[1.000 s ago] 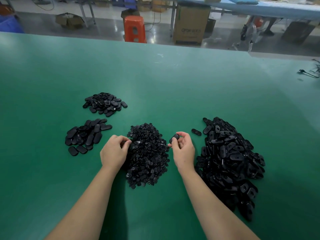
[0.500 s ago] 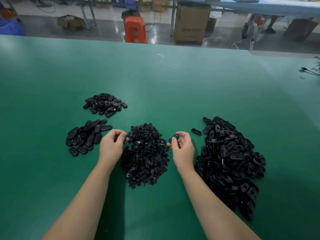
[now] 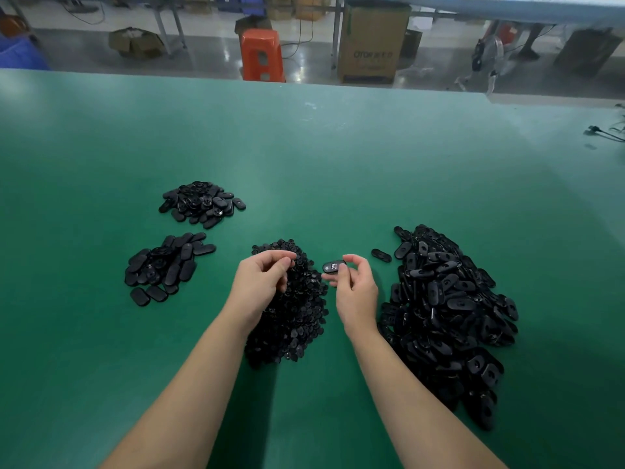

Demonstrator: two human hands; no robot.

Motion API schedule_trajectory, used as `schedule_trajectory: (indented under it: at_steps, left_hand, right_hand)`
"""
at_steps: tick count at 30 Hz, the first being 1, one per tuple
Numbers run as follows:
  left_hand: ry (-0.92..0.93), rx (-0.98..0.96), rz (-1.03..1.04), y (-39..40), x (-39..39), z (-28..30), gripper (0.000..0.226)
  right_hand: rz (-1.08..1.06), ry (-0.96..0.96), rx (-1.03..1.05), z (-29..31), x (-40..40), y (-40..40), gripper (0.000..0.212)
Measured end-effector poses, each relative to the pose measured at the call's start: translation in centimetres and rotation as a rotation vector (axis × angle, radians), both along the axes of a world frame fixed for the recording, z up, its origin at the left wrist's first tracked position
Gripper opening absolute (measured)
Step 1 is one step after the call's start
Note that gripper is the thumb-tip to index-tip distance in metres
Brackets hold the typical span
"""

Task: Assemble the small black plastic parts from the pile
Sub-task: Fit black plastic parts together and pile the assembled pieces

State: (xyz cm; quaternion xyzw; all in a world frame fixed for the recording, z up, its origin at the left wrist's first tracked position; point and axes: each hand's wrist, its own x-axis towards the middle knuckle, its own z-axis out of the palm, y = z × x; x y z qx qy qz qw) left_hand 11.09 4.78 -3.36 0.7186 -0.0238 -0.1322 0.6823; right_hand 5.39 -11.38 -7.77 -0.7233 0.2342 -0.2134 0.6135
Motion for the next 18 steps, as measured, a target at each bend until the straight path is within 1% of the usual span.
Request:
schedule_trajectory:
  at_steps: [3,6,9,13,14,16,17,18]
  left_hand:
    - [-0.022,0.036,-0.042,-0.8,-0.4,0.1,0.019]
    - [-0.022,0.062,-0.054,-1.9,-0.6,0.1,0.021]
    - [-0.017,0.112,-0.054,-2.8,-0.6,0.0,0.016]
    - [0.0,0.184,-0.021,-4.4,-0.6,0.0,0.011]
    - [-0.003,0.235,-0.006,-4.8,-0.6,0.0,0.009]
    - [-0.068,0.431,0.015,-5.5,-0.5,0.0,0.009]
    - [-0.111,0.528,0.021,-5.7,-0.5,0.1,0.012]
    - [-0.14,0.581,0.018,-6.0,-0.6,0.3,0.016]
  right_hand:
    - [0.001,0.001,0.007,-0.1,0.0,0.0,0.018]
    - [0.003,0.001,0.011,0.0,0.1,0.0,0.016]
    - [-0.012,-0.02,0.014,0.2,0.0,0.0,0.017]
    - [-0.037,-0.047,0.062,0.2,0.0,0.0,0.011]
    - [-0.038,-0.049,0.059,0.2,0.0,0.0,0.01]
    - [-0.033,-0.053,0.055,0.0,0.0,-0.1,0.01]
    - [-0.031,-0.056,0.057,-0.1,0.0,-0.1,0.01]
    - [-0.03,-0.054,0.057,-0.2,0.1,-0.2,0.011]
